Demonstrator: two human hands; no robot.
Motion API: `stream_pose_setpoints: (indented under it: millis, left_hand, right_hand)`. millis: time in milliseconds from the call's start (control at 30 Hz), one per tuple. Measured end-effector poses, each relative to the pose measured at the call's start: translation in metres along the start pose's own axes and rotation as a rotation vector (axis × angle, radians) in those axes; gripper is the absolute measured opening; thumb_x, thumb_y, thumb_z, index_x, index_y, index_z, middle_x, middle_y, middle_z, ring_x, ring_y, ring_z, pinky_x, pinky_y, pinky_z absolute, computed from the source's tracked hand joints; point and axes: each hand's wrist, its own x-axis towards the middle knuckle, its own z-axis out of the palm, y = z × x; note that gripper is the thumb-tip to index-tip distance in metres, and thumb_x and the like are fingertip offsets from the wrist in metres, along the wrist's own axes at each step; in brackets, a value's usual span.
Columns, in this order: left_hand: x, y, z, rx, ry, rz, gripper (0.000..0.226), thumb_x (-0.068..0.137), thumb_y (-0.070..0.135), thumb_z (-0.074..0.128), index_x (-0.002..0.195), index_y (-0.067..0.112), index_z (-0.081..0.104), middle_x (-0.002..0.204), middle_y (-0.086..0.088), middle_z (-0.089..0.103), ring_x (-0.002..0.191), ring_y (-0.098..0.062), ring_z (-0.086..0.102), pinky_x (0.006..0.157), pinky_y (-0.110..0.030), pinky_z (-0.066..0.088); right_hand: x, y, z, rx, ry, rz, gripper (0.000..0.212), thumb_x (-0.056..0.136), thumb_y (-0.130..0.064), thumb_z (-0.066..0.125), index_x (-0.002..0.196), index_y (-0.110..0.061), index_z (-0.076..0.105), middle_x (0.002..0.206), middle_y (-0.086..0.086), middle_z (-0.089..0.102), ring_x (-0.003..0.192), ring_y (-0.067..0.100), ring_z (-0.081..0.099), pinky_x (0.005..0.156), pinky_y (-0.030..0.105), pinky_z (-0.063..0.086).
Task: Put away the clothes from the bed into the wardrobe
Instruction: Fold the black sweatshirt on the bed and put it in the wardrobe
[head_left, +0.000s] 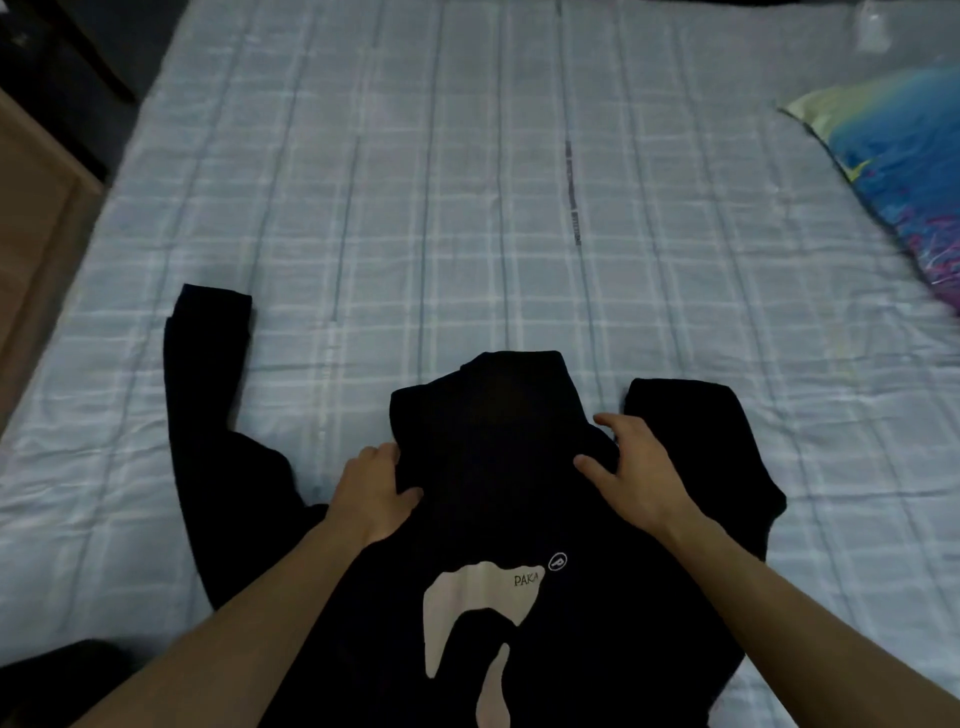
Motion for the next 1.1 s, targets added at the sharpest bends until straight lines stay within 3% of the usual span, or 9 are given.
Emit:
stream_pose_setpoints:
  millis: [233,367,433,500,600,767,867,967,1100]
  left_hand:
    - [0.003,0.005,0.015,-0.112,-0.087,-0.065,0.022,0.09,0.032,0.068,0.101,0.014,0.06,0.096,0.001,0.064,0.09,-0.016,0.062,0.072,-0.025,0.046]
    - [-0.014,-0.001,0.014,-0.276,0.003,-0.061,0.019,0.095,0.023,0.063,0.112,0.015,0.063,0.105,-0.001,0.069,0.093,-0.016,0.064,0.078,-0.025,0.049]
    - [-0.026,-0.002,0.005,-0.344,0.048,-0.047,0.021,0.098,0.022,0.06,0.118,0.02,0.058,0.107,0.003,0.065,0.096,-0.013,0.062,0.075,-0.017,0.045]
    - [-0.037,-0.004,-0.004,-0.363,0.05,-0.035,0.019,0.099,0.023,0.059,0.118,0.02,0.055,0.104,0.003,0.065,0.094,-0.014,0.063,0.068,-0.011,0.041]
    - [-0.052,-0.003,-0.02,-0.35,0.028,-0.06,0.024,0.093,0.027,0.069,0.11,0.017,0.056,0.098,0.001,0.066,0.089,-0.014,0.064,0.067,-0.017,0.045]
    - [-0.08,0.009,-0.057,-0.381,0.085,0.0,0.023,0.084,0.023,0.078,0.103,0.024,0.065,0.095,0.009,0.069,0.086,-0.003,0.065,0.069,-0.013,0.045]
    - [-0.101,0.021,-0.079,-0.363,0.165,0.074,0.017,0.087,0.018,0.076,0.096,0.027,0.067,0.088,0.009,0.07,0.077,-0.005,0.066,0.064,-0.009,0.045]
    - [-0.12,0.028,-0.098,-0.336,0.25,0.151,0.011,0.09,0.017,0.072,0.09,0.028,0.067,0.078,0.006,0.07,0.065,-0.013,0.064,0.057,-0.013,0.047]
    - [-0.152,0.04,-0.125,-0.336,0.282,0.226,0.012,0.092,0.022,0.07,0.082,0.025,0.066,0.073,0.001,0.069,0.053,-0.012,0.058,0.056,-0.023,0.051]
  right_hand:
    - [0.024,0.003,0.011,0.029,-0.221,0.166,0.059,0.083,-0.044,0.075,0.13,-0.014,0.055,0.115,0.005,0.069,0.103,0.021,0.068,0.093,0.04,0.056]
    - [0.01,0.015,0.016,0.054,-0.321,0.209,0.046,0.081,-0.035,0.079,0.12,-0.015,0.065,0.108,0.003,0.071,0.096,0.014,0.067,0.08,0.02,0.054]
    - [-0.004,0.02,0.012,0.079,-0.368,0.216,0.038,0.08,-0.031,0.081,0.114,-0.018,0.067,0.098,-0.004,0.07,0.086,0.006,0.066,0.066,0.009,0.048]
    - [-0.016,0.024,0.006,0.086,-0.362,0.204,0.031,0.08,-0.025,0.081,0.108,-0.018,0.068,0.09,-0.007,0.068,0.079,0.002,0.065,0.061,0.008,0.048]
    - [-0.032,0.025,-0.004,0.088,-0.272,0.152,0.024,0.084,-0.021,0.077,0.105,-0.013,0.07,0.09,-0.006,0.071,0.081,0.006,0.068,0.066,0.012,0.052]
    - [-0.05,0.011,-0.033,0.23,-0.174,0.031,0.01,0.088,-0.028,0.073,0.097,-0.032,0.069,0.087,-0.012,0.073,0.081,0.001,0.07,0.065,0.007,0.049]
    - [-0.052,-0.001,-0.051,0.214,-0.144,-0.065,0.018,0.091,-0.027,0.07,0.108,-0.035,0.068,0.095,-0.017,0.072,0.089,-0.002,0.068,0.072,0.004,0.046]
    - [-0.056,-0.012,-0.064,0.162,-0.161,-0.099,0.05,0.09,-0.012,0.069,0.133,-0.032,0.054,0.114,-0.012,0.063,0.102,0.002,0.061,0.085,0.01,0.044]
    - [-0.076,-0.029,-0.092,0.17,-0.16,-0.163,0.061,0.086,0.006,0.062,0.126,-0.039,0.055,0.118,-0.012,0.064,0.106,0.003,0.063,0.09,0.018,0.053]
